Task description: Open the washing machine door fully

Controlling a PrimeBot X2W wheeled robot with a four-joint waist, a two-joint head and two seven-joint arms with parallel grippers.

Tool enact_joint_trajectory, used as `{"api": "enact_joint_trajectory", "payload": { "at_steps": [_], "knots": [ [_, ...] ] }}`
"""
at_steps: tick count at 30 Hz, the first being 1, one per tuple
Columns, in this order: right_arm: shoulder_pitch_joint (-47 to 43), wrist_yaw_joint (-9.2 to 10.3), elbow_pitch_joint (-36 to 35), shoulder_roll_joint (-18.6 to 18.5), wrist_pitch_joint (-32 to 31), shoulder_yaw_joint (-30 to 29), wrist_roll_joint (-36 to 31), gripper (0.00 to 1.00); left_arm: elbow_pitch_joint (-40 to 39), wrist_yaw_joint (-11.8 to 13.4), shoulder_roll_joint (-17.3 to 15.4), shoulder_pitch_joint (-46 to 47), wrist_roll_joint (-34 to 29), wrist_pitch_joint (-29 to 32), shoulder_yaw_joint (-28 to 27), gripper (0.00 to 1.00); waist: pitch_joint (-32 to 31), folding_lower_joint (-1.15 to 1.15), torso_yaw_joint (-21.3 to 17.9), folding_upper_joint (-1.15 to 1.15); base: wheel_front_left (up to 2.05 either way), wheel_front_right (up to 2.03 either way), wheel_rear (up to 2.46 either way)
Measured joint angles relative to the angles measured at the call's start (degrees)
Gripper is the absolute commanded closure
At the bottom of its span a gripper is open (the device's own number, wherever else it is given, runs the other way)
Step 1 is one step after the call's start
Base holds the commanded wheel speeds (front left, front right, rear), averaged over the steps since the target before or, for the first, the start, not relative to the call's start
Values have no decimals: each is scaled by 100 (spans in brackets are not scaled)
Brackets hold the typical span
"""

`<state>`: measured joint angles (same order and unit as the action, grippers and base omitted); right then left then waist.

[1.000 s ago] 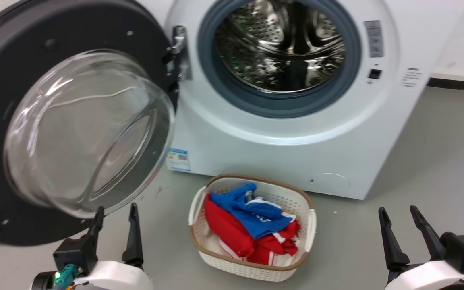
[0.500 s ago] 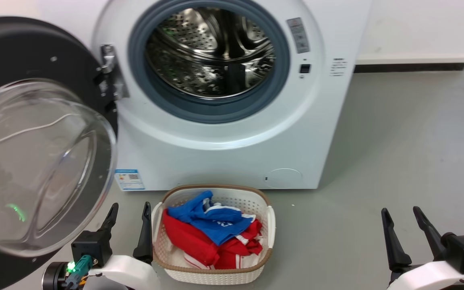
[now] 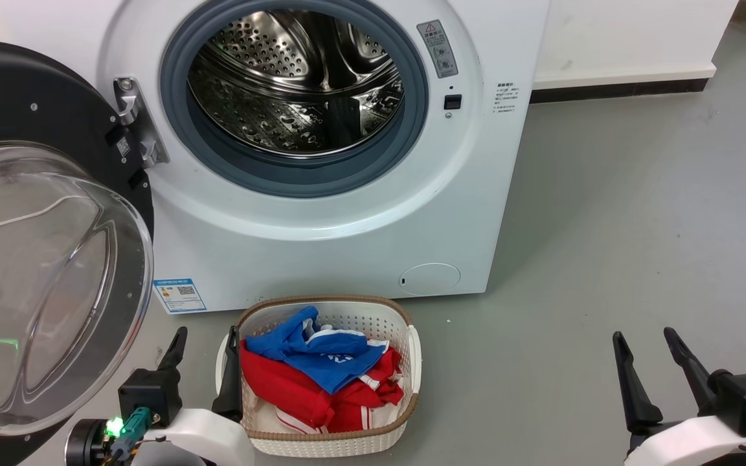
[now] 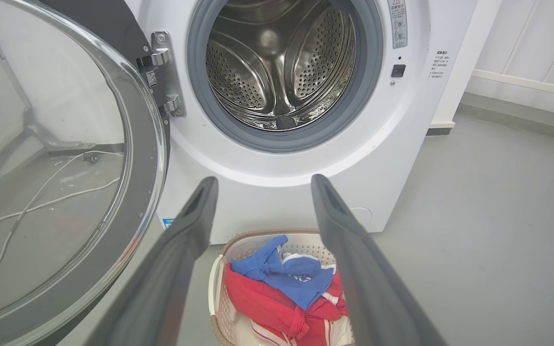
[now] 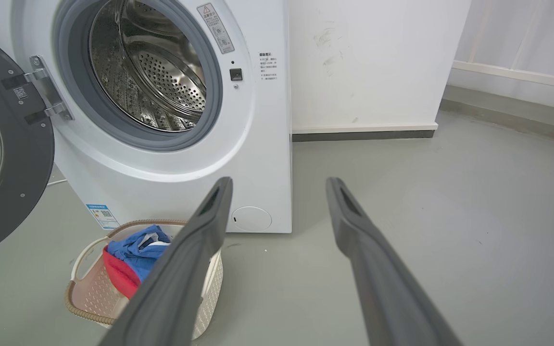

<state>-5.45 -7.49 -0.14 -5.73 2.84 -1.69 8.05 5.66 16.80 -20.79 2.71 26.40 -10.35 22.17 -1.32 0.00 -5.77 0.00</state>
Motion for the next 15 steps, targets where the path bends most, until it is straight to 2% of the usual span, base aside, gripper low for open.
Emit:
{"api": "enact_joint_trajectory", "payload": {
  "at_steps": [15],
  "knots": [
    [51,0,80,-11,68,42,5,0,-33,54,-51,-1,1,-27,24,0,36,0,15,0,0,0,0]
  ]
}}
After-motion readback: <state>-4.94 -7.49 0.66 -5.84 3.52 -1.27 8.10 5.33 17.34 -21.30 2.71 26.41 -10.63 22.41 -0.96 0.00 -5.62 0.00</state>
